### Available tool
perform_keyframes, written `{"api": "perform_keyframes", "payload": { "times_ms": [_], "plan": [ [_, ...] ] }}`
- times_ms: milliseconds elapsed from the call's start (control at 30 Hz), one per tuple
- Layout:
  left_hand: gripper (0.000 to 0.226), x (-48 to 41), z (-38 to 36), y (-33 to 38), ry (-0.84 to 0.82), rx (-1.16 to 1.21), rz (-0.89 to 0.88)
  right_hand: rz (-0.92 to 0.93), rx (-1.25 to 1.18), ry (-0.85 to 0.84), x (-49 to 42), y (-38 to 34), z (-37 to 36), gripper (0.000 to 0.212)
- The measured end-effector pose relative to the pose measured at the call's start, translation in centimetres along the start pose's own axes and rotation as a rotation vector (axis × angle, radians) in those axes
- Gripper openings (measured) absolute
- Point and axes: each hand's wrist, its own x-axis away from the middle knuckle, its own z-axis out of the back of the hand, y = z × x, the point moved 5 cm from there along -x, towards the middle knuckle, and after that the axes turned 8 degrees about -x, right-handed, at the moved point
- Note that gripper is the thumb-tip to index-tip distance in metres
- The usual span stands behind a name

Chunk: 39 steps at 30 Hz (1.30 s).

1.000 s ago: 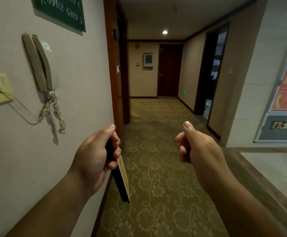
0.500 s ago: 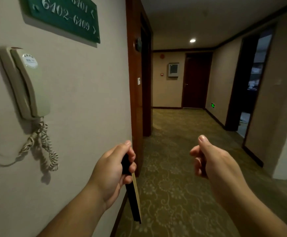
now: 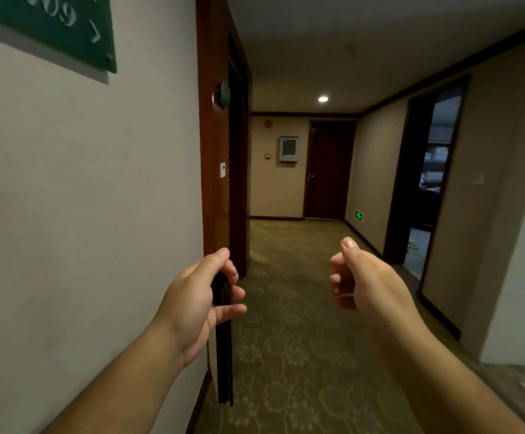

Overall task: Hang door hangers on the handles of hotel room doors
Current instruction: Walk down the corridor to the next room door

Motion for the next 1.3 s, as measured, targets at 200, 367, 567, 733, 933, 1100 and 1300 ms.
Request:
{"api": "perform_keyframes", "payload": {
  "times_ms": [200,367,567,733,933,1100,1300],
  "plan": [
    [0.034,-12.5,-2.0,-2.1,-0.010,-0.077,0.012,-0.018,0.046,0.002,-11.8,3.7,-1.5,0.044],
    [0.031,-21.4,-3.3,-5.1,0.027,-0.093,0.041,-0.009,0.084,0.018,-20.9,6.9,-1.7,0.044],
    [0.029,-31.5,-6.0,-7.1,0.080,-0.046,0.031,0.095,0.081,0.028,-31.8,9.1,1.1,0.044],
    [0.030,-39.0,-9.9,-6.6,0.100,-0.019,-0.009,0.090,0.026,0.034,-41.4,9.9,3.7,0.047],
    [0.030,-45.8,-14.3,-6.7,0.082,-0.094,-0.094,0.073,0.036,0.027,-49.5,12.6,5.3,0.052],
    [0.033,-51.0,-17.3,-8.4,-0.005,-0.155,-0.108,0.055,0.023,0.037,-55.2,14.6,6.4,0.054],
    [0.033,-58.8,-19.5,-12.0,-0.078,-0.214,-0.097,0.060,0.028,0.027,-62.7,18.0,7.0,0.053]
  ]
}}
